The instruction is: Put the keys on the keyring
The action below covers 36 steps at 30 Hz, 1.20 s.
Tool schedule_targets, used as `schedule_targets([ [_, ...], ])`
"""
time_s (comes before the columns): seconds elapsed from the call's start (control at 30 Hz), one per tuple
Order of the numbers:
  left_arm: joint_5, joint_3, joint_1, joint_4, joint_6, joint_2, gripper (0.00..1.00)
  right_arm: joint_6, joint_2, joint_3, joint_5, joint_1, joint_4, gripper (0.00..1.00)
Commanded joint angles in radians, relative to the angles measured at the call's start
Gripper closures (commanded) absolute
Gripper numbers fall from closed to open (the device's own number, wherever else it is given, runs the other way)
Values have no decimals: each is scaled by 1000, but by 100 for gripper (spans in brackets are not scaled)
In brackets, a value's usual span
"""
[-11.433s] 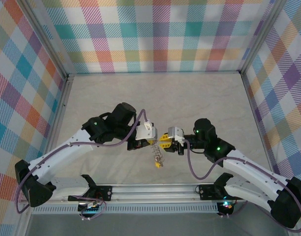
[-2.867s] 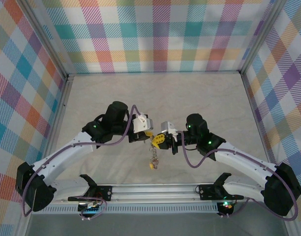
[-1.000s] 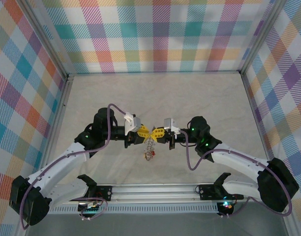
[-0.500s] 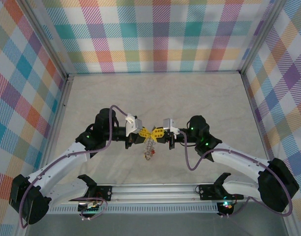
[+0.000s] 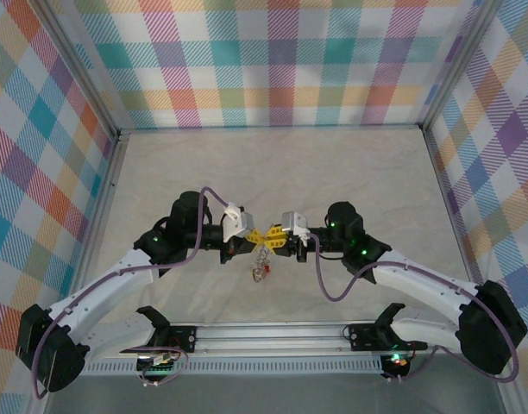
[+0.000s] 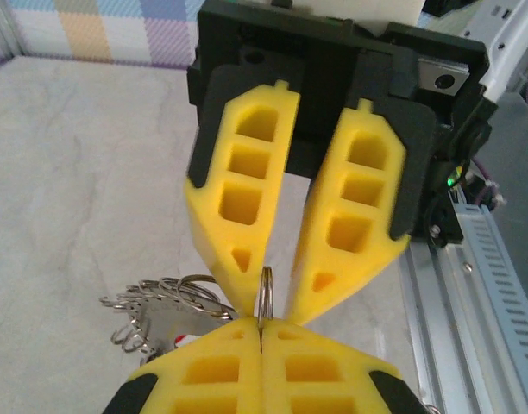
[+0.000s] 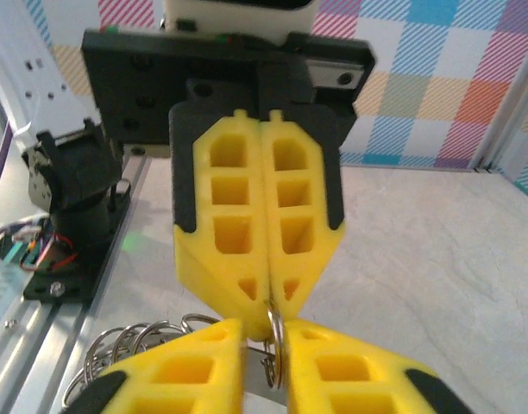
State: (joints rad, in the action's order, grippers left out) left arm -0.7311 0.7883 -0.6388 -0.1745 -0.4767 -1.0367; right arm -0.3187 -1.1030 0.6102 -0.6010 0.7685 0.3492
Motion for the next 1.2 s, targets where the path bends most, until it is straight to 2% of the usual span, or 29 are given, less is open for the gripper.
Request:
schedule_targets([
  [0.0, -10, 109, -20, -93, -96, -13, 100, -103, 26, 71, -4, 14, -177, 77],
  [0.17, 66, 212, -44, -312, -230, -41, 100, -108, 63, 86, 76, 14, -249, 74],
  [0.3, 125, 307, -72, -462, -296, -83, 100, -131, 80, 109, 86, 14, -309, 73],
  [0.43, 126, 332, -75, -496, -305, -89, 100, -122, 70, 109, 91, 14, -298, 75],
  [0.57, 141, 387, -76, -580, -315, -116, 100, -107, 60, 144, 57, 15, -305, 82],
  [0.8, 183, 408, -77, -583, -281, -130, 100, -136, 61, 159, -11, 15, -350, 74],
  [0.9, 202, 429, -77, -612, -288, -145, 100, -136, 54, 160, -1, 15, -372, 73],
  [1.17, 133, 457, -76, -636, -300, -166, 100, -94, -3, 183, -42, 17, -311, 74],
])
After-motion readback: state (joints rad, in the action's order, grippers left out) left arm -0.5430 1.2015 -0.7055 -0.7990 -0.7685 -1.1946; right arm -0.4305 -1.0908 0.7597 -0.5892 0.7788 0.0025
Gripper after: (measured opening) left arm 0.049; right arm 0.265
